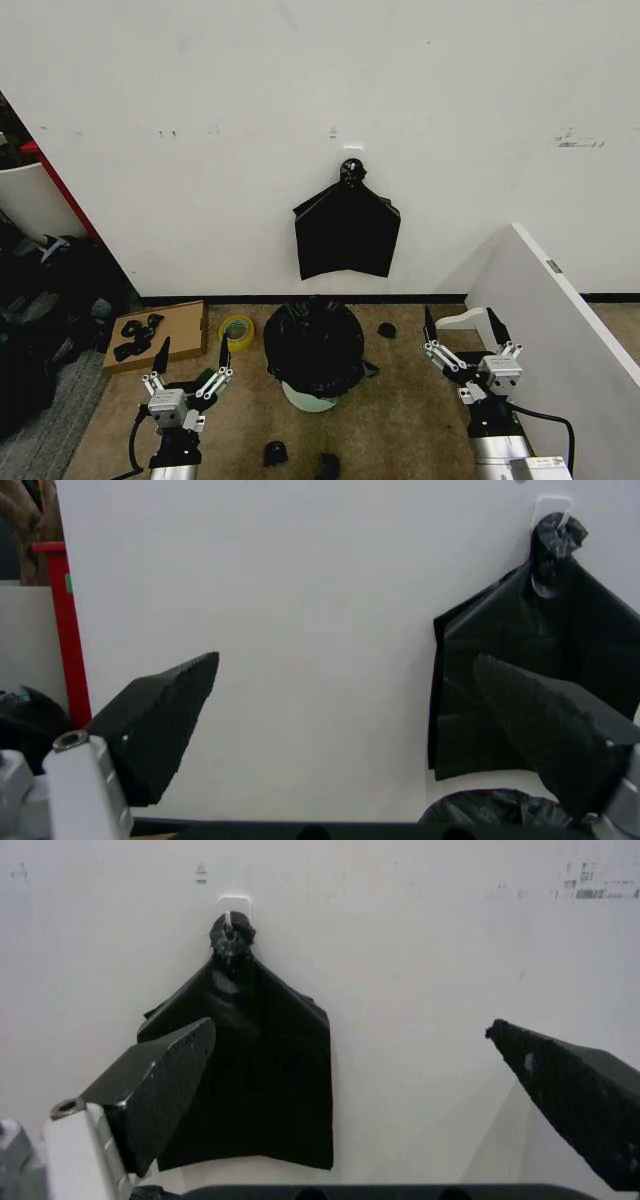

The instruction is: Place the garbage bag over the trash bin.

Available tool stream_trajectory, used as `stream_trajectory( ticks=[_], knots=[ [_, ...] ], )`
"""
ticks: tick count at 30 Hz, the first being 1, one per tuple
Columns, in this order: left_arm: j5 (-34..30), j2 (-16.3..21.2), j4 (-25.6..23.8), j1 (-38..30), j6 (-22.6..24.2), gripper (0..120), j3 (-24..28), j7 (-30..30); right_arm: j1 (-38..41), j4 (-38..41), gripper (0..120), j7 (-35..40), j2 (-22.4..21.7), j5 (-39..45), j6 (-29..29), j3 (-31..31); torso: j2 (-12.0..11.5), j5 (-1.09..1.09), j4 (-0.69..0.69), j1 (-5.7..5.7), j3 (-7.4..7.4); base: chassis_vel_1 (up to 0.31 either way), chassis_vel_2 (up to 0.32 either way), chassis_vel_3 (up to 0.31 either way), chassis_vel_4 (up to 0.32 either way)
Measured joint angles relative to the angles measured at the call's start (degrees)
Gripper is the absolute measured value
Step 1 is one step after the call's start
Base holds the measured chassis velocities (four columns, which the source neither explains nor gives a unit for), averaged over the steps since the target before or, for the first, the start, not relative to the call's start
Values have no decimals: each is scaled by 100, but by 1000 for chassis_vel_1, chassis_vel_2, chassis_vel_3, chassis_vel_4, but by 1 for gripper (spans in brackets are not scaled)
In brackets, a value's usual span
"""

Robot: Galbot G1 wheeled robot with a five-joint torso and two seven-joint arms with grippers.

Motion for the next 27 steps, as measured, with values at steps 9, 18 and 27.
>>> stream_trajectory(
  ticks=[9,18,27],
  knots=[
    [-1,0,0,0,0,100,0,0,1,-1,100,2,0,2,0,0,0,0,0,0,0,0,0,0,0],
    [-1,1,1,0,1,100,0,0,1,-1,100,2,-1,2,0,0,0,0,0,0,0,0,0,0,0],
    [-2,0,1,0,1,100,0,0,1,-1,100,3,-1,2,-1,0,0,0,0,0,0,0,0,0,0]
  ],
)
